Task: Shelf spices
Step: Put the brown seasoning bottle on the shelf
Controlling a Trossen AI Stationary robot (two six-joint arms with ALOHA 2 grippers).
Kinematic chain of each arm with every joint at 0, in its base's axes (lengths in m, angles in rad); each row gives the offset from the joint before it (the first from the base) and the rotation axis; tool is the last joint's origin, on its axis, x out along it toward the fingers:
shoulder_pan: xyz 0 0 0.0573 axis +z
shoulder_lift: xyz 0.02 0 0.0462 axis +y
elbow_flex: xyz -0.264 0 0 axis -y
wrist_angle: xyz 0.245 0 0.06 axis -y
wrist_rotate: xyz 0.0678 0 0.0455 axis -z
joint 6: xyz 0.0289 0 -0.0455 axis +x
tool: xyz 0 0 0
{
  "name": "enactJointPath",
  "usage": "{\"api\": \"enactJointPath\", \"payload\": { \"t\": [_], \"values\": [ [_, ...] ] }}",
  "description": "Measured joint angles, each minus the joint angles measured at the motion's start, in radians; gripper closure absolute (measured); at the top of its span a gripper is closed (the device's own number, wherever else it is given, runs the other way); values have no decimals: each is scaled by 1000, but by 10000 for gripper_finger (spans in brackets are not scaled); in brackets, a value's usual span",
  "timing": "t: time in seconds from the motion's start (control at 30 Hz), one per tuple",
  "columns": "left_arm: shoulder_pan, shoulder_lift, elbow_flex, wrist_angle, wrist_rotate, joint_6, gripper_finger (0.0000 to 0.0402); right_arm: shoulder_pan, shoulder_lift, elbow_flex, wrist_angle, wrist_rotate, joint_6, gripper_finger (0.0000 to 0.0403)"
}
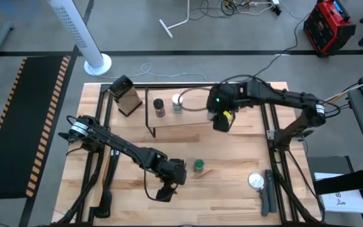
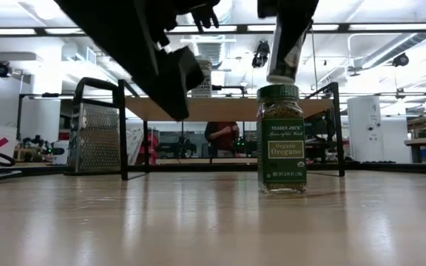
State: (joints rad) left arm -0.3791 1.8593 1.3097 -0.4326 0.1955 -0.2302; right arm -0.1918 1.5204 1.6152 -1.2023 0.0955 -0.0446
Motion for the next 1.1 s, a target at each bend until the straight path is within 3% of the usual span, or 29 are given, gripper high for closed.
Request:
{"api": "enactJointPath", "payload": {
  "t": [0.23, 0.43, 0.8, 1.1],
  "values": [
    [-3, -14, -84, 93, 0, -36, 189, -112, 69, 0, -31, -51, -14, 145],
    [-3, -55, -153, 150, -1, -87, 182, -178, 134, 3, -44, -44, 82, 145],
    [-4, -141, -198, 176, -40, -126, 189, -255, 135, 7, -8, -42, 137, 138],
    [-5, -143, -200, 177, -30, -122, 184, -254, 137, 81, -14, -41, 104, 71]
  ]
}}
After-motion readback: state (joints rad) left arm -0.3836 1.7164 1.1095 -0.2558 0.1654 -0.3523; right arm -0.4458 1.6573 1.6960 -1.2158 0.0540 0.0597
